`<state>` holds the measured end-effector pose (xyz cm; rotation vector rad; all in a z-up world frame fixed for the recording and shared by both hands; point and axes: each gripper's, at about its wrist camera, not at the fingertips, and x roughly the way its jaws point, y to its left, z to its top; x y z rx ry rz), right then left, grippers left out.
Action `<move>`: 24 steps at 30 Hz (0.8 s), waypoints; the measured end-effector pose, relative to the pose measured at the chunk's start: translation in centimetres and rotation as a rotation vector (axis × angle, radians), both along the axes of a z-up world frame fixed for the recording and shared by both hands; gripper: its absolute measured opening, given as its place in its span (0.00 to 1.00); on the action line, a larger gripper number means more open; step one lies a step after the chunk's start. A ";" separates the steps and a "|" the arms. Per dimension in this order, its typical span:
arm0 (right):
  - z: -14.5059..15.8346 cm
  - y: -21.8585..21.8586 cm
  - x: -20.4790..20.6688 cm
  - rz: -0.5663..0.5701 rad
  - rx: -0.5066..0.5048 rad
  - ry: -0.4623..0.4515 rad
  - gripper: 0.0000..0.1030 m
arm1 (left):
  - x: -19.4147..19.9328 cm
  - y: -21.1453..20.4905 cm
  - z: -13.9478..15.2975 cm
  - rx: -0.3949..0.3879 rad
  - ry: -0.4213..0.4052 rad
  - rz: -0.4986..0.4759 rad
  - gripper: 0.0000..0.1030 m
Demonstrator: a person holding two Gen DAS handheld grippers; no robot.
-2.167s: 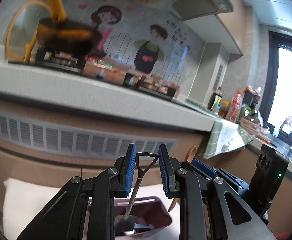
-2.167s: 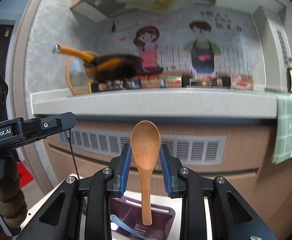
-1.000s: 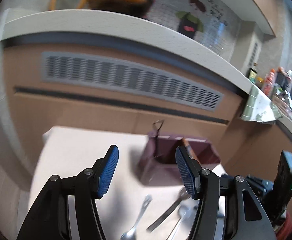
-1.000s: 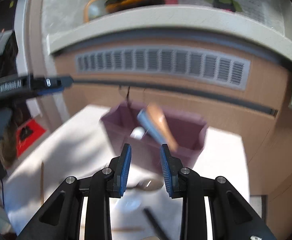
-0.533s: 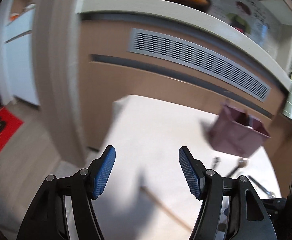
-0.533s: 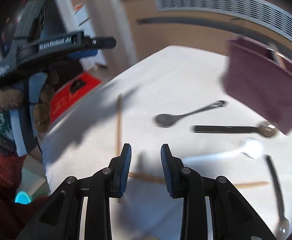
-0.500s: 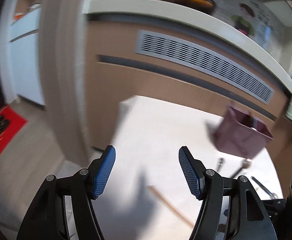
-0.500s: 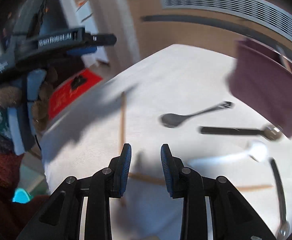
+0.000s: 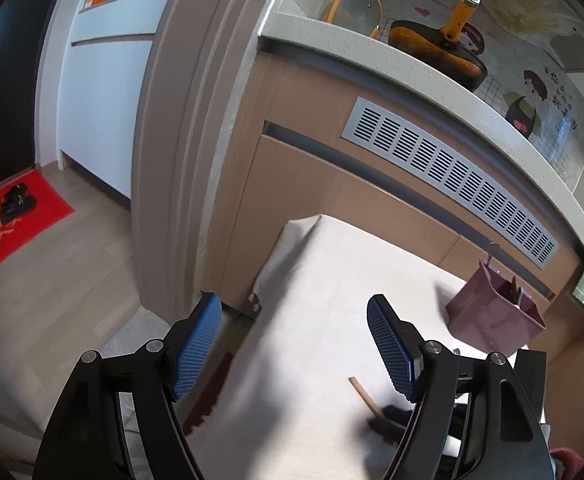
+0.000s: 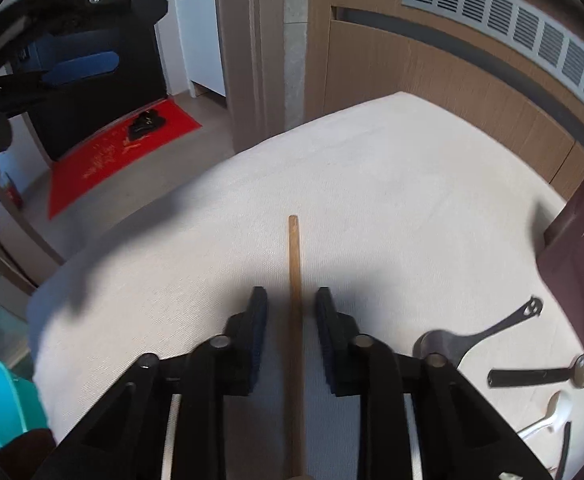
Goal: Organize utensils
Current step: 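Move the right gripper to the wooden chopstick and grasp it, then grasp the smiley-handled metal spoon with the left gripper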
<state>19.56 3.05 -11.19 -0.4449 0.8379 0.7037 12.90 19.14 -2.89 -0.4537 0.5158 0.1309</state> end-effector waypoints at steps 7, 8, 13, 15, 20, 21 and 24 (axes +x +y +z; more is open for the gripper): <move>1.8 -5.1 -1.0 -0.082 0.100 -0.013 0.05 | 1.0 -4.7 0.3 0.016 0.001 -0.121 0.74; 2.3 -6.7 -1.3 -0.106 0.127 -0.020 0.05 | 1.3 -5.7 0.4 0.022 0.003 -0.155 0.76; 5.7 -16.3 -3.2 -0.296 0.255 -0.081 0.05 | 2.9 -11.0 -0.5 0.084 0.072 -0.299 0.83; 6.4 -19.7 -3.9 -0.382 0.278 -0.109 0.05 | 3.4 -13.3 -1.3 0.094 0.094 -0.370 0.83; 7.4 -29.2 -6.3 -0.585 0.339 -0.156 0.05 | 3.9 -18.0 -2.8 0.120 0.109 -0.460 0.81; 7.4 -30.2 -6.6 -0.609 0.353 -0.159 0.05 | 4.0 -18.9 -3.0 0.145 0.111 -0.474 0.79; 6.9 -32.0 -6.9 -0.655 0.374 -0.158 0.05 | 4.3 -20.8 -3.7 0.233 0.139 -0.504 0.74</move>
